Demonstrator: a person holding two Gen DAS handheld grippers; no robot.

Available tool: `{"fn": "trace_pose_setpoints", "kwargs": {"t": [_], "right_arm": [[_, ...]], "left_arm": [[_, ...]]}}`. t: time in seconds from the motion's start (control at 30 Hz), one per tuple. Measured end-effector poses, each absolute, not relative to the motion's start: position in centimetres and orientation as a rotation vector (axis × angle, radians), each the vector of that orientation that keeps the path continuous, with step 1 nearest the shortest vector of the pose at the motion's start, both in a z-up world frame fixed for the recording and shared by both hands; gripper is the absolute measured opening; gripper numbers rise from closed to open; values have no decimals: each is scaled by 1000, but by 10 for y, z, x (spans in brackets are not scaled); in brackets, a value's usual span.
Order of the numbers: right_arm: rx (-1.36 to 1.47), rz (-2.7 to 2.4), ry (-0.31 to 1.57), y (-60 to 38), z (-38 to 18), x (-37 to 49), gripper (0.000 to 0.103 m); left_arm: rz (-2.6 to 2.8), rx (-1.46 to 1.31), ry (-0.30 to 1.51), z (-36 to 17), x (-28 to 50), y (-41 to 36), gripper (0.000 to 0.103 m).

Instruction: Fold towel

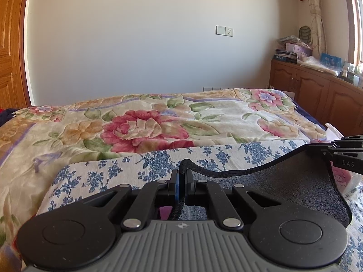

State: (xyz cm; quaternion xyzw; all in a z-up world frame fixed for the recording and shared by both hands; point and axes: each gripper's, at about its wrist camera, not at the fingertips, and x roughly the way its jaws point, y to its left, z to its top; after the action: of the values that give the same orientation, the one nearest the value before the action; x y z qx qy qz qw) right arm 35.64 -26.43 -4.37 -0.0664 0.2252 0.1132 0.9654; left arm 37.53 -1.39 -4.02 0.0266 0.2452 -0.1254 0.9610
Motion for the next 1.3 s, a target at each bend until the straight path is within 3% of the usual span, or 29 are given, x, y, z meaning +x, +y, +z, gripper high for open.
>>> {"fn": "trace_pose_setpoints", "kwargs": {"t": [1.2,1.27,1.3], "right_arm": [[-212,163,571,-261,-91,399,4],[-200,162,575,-262,-91,400,5],[-193,162,574,-262,-90,399,5]], "left_arm": [[-181,115,602,-86,433,-22,8],[-179,111,603,-87,433,-21,15],[-181,104,604,-87,432,-21,27]]}}
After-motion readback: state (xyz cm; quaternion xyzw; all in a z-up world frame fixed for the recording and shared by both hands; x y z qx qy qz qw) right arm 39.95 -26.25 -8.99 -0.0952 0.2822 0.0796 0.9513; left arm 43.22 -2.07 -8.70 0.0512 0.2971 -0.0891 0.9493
